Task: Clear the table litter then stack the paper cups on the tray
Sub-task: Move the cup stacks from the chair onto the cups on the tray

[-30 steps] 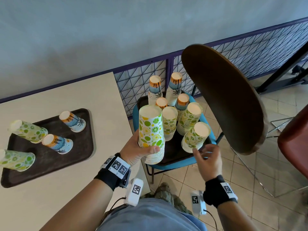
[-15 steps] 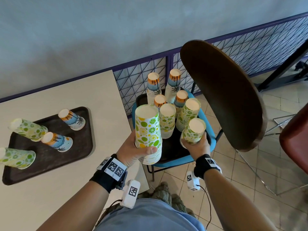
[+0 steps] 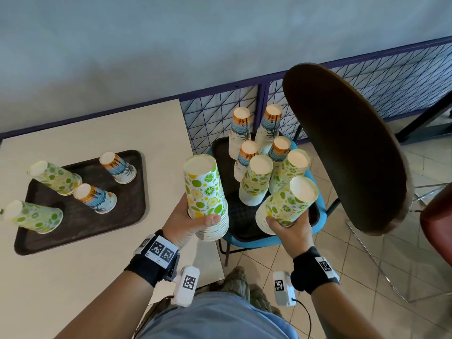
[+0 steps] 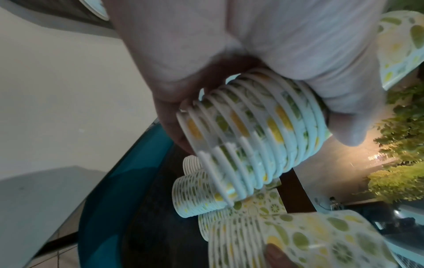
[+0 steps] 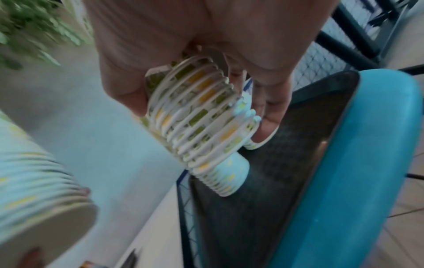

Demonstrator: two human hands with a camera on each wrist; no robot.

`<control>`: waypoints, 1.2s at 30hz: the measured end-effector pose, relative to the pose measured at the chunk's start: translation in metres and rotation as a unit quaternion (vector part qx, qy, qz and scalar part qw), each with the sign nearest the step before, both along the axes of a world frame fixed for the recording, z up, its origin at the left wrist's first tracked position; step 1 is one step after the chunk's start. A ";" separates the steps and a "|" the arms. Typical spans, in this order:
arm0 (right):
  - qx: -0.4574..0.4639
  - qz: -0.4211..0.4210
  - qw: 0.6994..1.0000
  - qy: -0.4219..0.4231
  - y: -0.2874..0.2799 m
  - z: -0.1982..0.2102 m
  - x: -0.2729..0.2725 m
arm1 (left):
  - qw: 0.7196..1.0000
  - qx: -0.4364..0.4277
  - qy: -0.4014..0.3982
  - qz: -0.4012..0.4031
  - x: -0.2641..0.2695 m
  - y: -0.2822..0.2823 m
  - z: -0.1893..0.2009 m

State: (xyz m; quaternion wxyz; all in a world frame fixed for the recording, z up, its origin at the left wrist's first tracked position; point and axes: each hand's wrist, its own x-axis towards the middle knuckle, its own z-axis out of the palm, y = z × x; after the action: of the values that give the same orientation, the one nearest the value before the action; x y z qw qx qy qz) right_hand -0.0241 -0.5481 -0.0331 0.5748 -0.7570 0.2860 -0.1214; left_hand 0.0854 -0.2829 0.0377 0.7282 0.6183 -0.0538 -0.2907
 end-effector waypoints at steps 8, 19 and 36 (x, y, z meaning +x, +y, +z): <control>0.027 0.167 0.984 -0.057 0.075 0.063 0.039 | 0.990 0.008 -0.027 0.138 -0.004 0.092 0.000; 0.066 0.338 0.930 -0.129 0.299 0.134 0.172 | 0.922 0.045 -0.118 0.365 0.027 0.300 0.052; -0.042 0.353 0.934 -0.035 0.556 0.105 0.377 | 0.893 0.125 -0.099 0.420 0.150 0.481 -0.018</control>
State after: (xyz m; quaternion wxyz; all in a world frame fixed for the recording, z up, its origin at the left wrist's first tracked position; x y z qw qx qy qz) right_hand 0.3525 0.0077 0.0717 0.5584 -0.8276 -0.0248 0.0509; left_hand 0.2358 0.1984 0.0199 0.6899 0.6949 0.1762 0.1007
